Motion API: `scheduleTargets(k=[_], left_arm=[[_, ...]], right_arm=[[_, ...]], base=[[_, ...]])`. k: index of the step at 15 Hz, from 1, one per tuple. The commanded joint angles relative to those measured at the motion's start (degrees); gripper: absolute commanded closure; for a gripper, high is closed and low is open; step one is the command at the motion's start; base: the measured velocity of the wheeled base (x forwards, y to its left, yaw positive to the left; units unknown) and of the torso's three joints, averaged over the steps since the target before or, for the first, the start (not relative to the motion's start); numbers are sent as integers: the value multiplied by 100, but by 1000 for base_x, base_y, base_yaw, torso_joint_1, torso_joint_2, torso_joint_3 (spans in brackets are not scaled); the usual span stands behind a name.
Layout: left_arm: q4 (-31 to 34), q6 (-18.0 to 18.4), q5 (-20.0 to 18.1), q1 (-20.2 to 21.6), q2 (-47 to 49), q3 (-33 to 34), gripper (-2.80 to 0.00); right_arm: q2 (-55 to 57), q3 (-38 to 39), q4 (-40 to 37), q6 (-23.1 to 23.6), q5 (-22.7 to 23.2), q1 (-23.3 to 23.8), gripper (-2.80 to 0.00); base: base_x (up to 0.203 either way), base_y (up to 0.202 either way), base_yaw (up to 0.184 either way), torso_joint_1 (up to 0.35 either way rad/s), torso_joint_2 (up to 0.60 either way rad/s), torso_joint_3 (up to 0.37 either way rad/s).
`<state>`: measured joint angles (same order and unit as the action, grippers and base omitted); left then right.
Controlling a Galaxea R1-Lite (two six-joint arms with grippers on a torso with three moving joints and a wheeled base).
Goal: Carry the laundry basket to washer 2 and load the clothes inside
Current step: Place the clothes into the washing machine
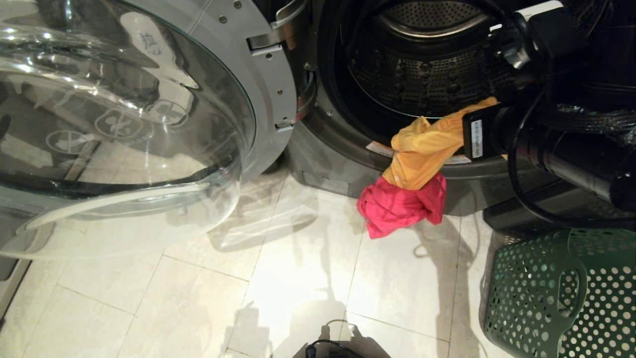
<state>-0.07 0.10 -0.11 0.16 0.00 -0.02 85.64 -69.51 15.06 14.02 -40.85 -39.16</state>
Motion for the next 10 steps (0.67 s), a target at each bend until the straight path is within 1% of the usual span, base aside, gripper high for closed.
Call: scheduleTargets(k=[1, 3, 4, 6, 10], left_arm=[[0, 8, -7, 2, 9, -6, 0], [-1, 8, -1, 2, 9, -6, 0], [-1, 8, -6, 2, 9, -6, 0], [-1, 8, -7, 2, 9, -6, 0], [5, 8, -7, 2, 9, -6, 0]], right_arm=[[-553, 4, -586, 3, -28, -3, 0], [-947, 0, -1203, 11, 26, -4, 0], [-1130, -1, -1449, 11, 146, 0, 0], [-1356, 7, -1714, 39, 248, -2, 0], [-1759, -6, -2130, 57, 245, -1, 0]], base=[[0, 0, 0, 0, 0, 0], [0, 0, 0, 0, 0, 0], [0, 0, 0, 0, 0, 0], [0, 0, 0, 0, 0, 0], [0, 0, 0, 0, 0, 0]])
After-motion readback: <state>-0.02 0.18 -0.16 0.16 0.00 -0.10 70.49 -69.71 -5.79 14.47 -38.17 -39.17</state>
